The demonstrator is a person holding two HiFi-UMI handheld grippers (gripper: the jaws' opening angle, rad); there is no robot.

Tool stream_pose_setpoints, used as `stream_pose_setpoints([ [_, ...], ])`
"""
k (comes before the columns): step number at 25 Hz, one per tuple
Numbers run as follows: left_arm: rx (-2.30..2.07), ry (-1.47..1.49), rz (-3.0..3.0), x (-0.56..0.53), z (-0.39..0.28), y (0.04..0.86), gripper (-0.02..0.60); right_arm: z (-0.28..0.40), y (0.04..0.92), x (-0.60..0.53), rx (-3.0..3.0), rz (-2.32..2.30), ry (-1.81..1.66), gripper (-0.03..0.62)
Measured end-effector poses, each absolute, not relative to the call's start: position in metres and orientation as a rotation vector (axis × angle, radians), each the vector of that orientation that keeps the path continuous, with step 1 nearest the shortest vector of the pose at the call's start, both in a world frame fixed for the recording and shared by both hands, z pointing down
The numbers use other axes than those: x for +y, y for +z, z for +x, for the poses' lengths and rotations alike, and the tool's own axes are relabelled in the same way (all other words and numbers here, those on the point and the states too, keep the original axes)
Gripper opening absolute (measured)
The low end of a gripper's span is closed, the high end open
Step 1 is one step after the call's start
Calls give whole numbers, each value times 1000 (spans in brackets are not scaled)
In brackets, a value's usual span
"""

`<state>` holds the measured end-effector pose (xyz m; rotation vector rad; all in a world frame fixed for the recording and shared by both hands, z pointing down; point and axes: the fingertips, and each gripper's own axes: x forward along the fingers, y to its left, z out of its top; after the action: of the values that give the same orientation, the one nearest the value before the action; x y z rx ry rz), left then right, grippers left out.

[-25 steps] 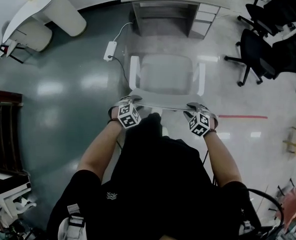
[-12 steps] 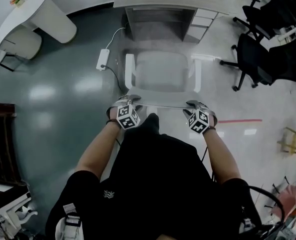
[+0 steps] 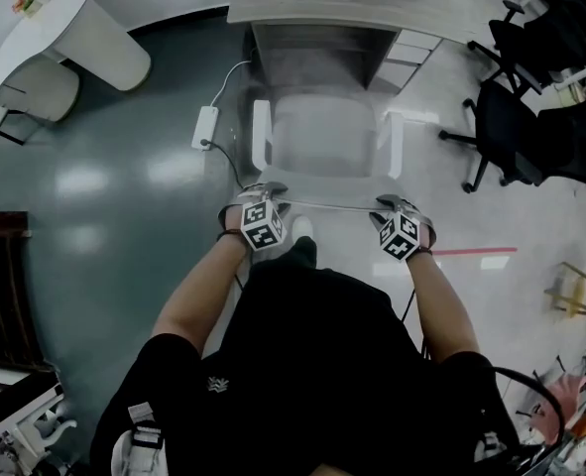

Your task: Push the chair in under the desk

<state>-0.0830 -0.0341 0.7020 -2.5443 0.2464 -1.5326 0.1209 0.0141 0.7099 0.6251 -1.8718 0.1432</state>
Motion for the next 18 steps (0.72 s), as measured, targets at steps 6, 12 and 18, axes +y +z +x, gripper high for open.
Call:
stream_pose_setpoints([
  [6,243,-1514,-2545,-78,-78,703,152,127,712,-32,-1858,643,147,150],
  [12,216,-1505,-2541,-122,-70,702,147,134,710,-78,-1857,660,132,152],
  [18,199,-1534,-2531,-167,-63,703,146,143,710,-125,-1849,666,109,152],
])
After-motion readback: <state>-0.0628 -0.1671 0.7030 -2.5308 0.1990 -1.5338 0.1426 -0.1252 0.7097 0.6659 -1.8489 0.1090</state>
